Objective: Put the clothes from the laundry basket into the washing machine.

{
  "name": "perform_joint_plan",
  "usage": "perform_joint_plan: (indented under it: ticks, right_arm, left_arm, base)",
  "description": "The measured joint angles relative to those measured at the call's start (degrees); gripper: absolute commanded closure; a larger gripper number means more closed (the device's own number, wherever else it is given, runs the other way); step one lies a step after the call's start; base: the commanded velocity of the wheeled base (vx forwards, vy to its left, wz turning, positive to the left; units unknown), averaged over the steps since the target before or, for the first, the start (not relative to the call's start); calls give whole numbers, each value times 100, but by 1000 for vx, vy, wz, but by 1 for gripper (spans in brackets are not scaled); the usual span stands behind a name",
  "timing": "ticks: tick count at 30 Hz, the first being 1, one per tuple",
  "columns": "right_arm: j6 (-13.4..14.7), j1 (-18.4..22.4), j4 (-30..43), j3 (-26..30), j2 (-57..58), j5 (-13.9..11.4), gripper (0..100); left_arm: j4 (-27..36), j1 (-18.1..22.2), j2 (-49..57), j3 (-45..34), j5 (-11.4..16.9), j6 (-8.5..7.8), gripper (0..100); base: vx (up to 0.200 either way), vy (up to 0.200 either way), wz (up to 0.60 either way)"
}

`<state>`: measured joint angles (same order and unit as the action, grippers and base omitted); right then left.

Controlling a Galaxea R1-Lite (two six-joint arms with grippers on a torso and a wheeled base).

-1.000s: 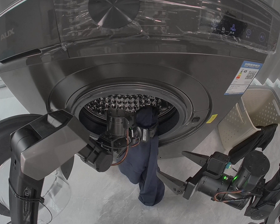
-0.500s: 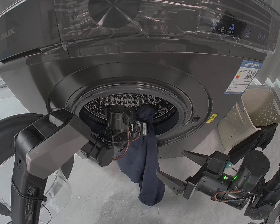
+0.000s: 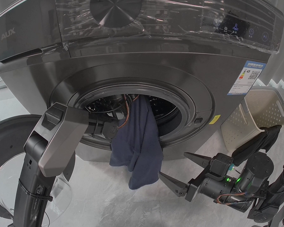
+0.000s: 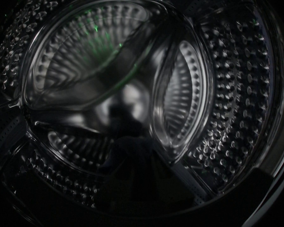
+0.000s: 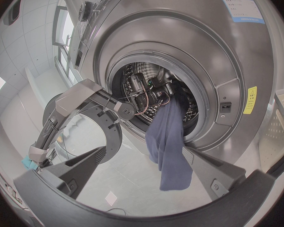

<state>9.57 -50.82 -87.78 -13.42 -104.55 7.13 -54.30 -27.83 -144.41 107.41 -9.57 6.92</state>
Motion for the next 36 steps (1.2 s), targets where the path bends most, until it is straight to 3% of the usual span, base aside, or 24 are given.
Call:
perform_joint_plan:
  ticks: [7, 13, 21, 22, 29, 36]
  right_arm:
    - [0, -6, 0, -2, 2, -2, 0]
    - [0, -17, 0, -2, 2, -2, 0]
    - [0, -33, 1, -2, 5, 4, 0]
    - [0, -37, 0, -5, 5, 6, 0]
    - [0, -48, -5, -20, 5, 9, 0]
    - [0, -48, -7, -29, 9, 9, 0]
  left_arm:
    - [-13, 35, -118, -177, -90, 82, 0]
    - [71, -33, 94, -1467, -2, 87, 0]
    - [377, -171, 616, -2940, 333, 51, 0]
    - [402, -179, 668, -3023, 358, 40, 100]
    - [511, -223, 720, -3067, 413, -15, 100]
    - [506, -223, 588, -2625, 396, 0, 100]
  base:
    - [0, 0, 0]
    - [0, 0, 0]
    - [0, 0, 0]
    - [0, 0, 0]
    - [0, 0, 0]
    - [0, 0, 0]
